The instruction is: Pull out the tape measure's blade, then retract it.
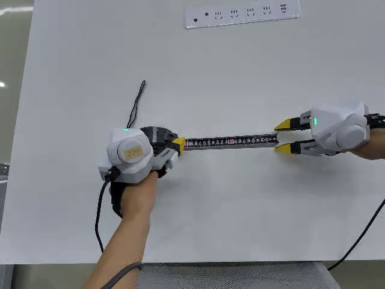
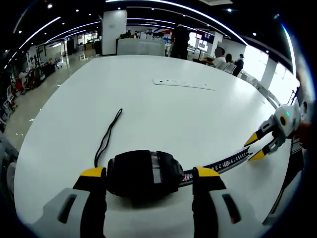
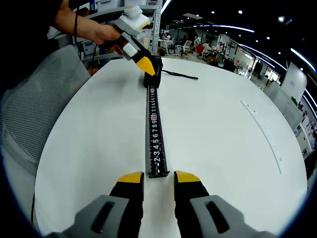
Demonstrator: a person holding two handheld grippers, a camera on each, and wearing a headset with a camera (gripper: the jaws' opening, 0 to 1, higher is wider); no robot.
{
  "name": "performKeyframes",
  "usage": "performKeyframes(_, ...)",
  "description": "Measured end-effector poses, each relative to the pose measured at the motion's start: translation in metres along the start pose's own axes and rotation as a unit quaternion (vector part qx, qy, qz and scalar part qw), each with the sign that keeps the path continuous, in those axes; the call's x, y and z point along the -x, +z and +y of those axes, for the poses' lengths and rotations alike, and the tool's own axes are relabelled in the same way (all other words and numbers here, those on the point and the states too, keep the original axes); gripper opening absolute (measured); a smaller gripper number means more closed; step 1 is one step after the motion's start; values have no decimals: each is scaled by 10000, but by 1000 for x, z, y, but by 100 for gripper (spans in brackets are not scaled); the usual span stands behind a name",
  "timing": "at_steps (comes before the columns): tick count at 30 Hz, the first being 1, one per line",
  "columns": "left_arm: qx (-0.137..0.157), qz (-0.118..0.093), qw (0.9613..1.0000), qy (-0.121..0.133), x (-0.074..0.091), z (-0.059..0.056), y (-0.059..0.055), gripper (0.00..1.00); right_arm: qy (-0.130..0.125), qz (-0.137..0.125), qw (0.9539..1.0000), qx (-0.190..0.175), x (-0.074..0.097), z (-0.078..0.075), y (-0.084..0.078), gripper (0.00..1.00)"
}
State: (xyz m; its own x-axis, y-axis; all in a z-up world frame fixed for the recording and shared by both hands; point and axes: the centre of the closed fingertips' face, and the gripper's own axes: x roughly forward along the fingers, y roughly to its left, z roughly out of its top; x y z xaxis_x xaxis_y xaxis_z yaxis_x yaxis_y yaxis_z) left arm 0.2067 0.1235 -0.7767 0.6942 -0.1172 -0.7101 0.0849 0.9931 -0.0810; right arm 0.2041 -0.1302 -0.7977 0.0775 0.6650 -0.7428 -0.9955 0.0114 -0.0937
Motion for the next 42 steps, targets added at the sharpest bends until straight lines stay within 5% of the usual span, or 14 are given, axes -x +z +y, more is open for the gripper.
performKeyframes(9, 3, 88, 10000, 21, -3, 0, -3, 65, 93, -56, 9999, -128, -4, 0, 0, 15)
performKeyframes(30, 271, 115, 9994, 179, -9, 2, -7, 65, 105, -66, 9999, -47, -2, 5, -1, 14)
performKeyframes(42, 145, 320, 9990, 280, -8, 2, -8, 62, 75, -79, 9999, 6, 0, 4, 2, 13)
